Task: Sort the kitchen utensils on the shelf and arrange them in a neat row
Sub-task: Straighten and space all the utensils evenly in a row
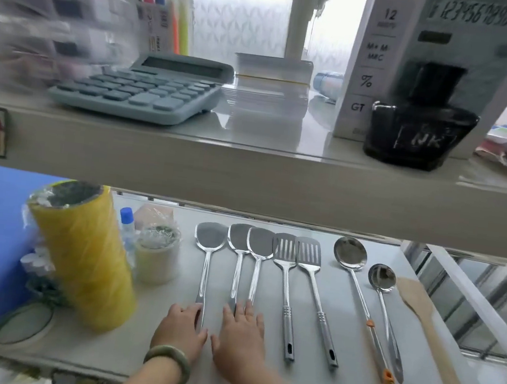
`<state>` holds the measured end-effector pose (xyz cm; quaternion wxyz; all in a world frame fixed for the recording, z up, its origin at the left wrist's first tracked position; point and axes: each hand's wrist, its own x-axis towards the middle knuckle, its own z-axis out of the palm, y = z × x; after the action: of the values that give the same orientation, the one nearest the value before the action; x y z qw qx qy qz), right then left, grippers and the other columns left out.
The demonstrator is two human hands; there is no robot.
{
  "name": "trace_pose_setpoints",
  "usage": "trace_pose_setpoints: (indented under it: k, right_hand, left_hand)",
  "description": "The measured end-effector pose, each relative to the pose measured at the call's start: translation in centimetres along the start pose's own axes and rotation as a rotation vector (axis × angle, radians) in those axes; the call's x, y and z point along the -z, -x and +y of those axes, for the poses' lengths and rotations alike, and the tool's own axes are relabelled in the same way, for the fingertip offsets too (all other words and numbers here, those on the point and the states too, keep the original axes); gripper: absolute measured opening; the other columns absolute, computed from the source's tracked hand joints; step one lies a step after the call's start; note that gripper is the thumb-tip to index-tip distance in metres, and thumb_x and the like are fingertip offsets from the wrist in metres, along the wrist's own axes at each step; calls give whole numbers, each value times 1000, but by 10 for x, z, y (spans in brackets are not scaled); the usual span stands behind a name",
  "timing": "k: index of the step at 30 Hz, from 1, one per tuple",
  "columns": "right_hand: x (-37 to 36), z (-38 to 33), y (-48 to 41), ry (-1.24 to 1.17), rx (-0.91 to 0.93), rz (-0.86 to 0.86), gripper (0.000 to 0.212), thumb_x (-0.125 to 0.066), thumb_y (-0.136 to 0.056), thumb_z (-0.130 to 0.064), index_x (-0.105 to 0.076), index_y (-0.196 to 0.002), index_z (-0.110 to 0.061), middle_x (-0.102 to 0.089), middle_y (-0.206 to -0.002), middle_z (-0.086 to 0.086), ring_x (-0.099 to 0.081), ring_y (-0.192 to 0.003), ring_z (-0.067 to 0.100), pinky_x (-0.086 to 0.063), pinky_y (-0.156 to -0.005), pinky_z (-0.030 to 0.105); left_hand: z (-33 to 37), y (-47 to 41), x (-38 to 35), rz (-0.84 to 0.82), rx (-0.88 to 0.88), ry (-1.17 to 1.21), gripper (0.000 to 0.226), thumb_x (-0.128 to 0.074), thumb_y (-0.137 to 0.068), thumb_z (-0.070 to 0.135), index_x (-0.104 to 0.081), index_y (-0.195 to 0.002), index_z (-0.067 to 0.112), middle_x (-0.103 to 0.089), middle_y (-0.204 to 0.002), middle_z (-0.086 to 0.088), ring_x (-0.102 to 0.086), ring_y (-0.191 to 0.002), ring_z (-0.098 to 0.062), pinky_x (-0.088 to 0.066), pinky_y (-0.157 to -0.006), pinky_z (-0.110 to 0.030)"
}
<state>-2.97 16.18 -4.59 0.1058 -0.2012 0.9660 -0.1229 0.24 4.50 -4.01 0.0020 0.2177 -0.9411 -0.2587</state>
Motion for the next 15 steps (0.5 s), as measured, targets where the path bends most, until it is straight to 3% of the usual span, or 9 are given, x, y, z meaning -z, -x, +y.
trace_pose_setpoints:
  k: [11, 13, 15]
  right_hand:
    - [-4, -16, -16, 5, -32, -1, 64, -33, -93, -42, -7, -147, -18, -5, -158, 6, 9, -145, 22, 6, -117, 47]
    - [-2, -11, -17, -82, -40, 67, 64, -24, -92, -48, -10, -147, -19, -6, -158, 3, 9, -145, 20, 4, -117, 45]
    - [2, 3, -16, -148, -66, 177, 75, -4, -78, -56, -15, -146, -24, -6, -158, 0, 10, -145, 18, 4, -117, 44]
  left_hand:
    - [-23, -22, 11, -29, -28, -74, 54, -52, -82, 33, -39, -135, 30, -50, -123, -9, -52, -116, -23, -42, -99, -28]
    - [-26, -27, 11, -15, -35, -98, 53, -51, -83, 33, -38, -135, 31, -51, -122, -8, -53, -114, -24, -43, -97, -30]
    - [-28, -27, 14, 1, -32, -116, 50, -49, -84, 32, -39, -133, 32, -51, -120, -8, -53, -112, -24, -45, -94, -31]
